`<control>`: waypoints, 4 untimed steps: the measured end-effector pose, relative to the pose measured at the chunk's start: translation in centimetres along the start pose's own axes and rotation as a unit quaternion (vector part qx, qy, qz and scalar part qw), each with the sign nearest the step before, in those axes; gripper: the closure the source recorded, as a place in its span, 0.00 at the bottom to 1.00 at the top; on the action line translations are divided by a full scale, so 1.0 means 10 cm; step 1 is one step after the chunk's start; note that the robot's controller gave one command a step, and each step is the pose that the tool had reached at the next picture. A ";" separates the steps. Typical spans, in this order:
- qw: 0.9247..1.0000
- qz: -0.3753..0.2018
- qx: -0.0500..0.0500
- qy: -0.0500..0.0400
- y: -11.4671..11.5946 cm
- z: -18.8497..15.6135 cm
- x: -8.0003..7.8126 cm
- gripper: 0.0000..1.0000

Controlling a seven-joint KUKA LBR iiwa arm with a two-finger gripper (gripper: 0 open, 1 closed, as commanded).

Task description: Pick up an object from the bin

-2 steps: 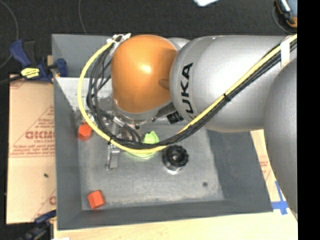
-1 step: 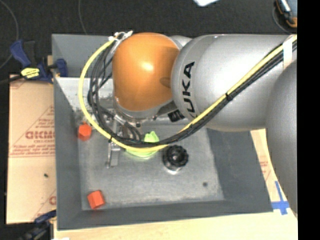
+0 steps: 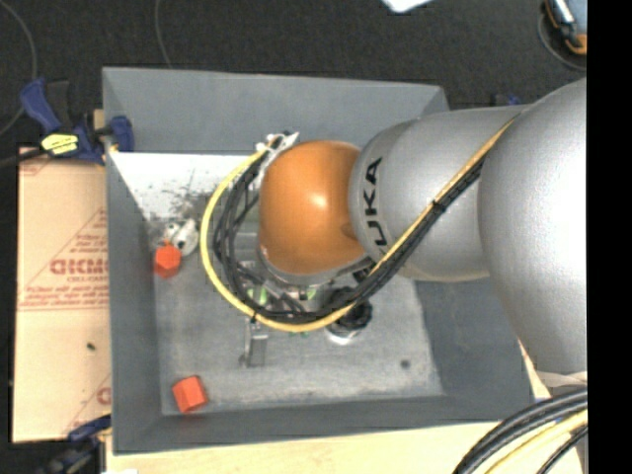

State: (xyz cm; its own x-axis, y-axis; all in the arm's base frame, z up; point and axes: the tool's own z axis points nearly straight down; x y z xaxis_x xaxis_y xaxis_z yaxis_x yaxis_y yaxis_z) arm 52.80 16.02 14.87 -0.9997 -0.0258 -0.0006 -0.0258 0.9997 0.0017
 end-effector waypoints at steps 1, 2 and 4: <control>1.000 0.029 0.000 0.001 -0.12 -0.84 0.28 0.00; 0.999 -0.036 0.000 -0.001 -0.08 -0.62 -0.50 0.00; 0.999 0.037 0.000 -0.002 -0.76 -0.07 -0.14 1.00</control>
Offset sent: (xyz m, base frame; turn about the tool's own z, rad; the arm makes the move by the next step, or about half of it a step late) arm 0.0484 -0.0052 0.0636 -0.0732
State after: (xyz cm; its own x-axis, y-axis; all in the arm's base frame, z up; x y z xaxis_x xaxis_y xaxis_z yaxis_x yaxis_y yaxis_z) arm 54.42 8.44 15.55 -0.9988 0.0480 -0.0053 0.0480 0.9988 0.0029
